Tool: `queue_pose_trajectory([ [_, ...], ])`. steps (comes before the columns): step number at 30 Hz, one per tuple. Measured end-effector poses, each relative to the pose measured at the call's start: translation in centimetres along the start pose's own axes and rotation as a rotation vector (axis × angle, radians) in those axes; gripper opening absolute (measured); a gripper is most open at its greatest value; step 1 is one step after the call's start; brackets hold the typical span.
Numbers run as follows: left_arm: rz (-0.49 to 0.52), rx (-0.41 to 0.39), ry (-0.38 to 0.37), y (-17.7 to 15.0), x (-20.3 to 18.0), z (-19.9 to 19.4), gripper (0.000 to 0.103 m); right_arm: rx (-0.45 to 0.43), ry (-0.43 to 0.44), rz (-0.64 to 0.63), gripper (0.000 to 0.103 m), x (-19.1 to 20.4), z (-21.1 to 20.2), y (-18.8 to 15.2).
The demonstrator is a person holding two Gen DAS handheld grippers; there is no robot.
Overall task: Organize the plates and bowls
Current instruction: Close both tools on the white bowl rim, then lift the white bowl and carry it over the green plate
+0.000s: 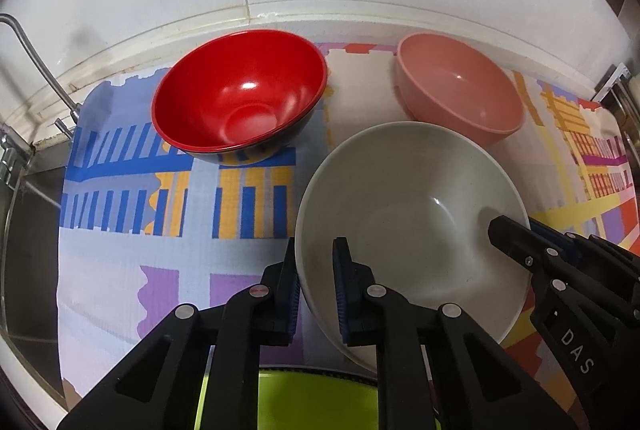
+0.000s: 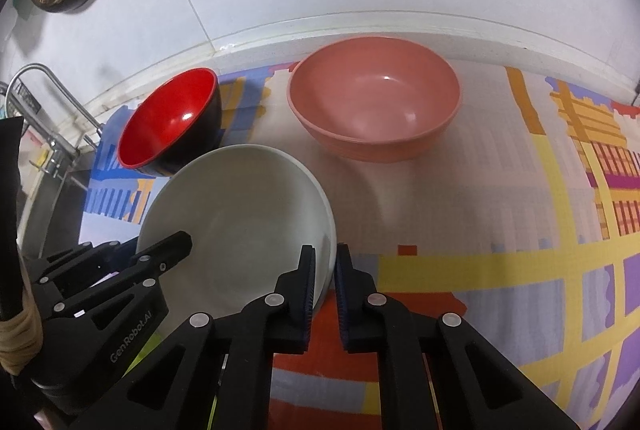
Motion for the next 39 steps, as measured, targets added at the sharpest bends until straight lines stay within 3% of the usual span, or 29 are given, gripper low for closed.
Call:
queue_pose_trajectory([
  [19,0.075,-0.056,-0.063,-2.6,-5.3,-6.4,0.017,-0.079,-0.008,0.018,0.011,-2.2,-7.4,-1.9],
  [39,0.207,-0.036,-0.144,-7.7,-14.3,-9.0,0.017,-0.113,-0.107,0.132,0.011,-9.0,-13.6,-8.0],
])
Point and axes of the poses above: each gripper's, at about its wrist camera, not at the fingertips, and z roughly the way its jaws point, x to its left, y to its top, the point moved 10 cm from there along z, roughly the way its jaws point, and after that the axes turned 5 degrees about y, right-handed, at the moved point
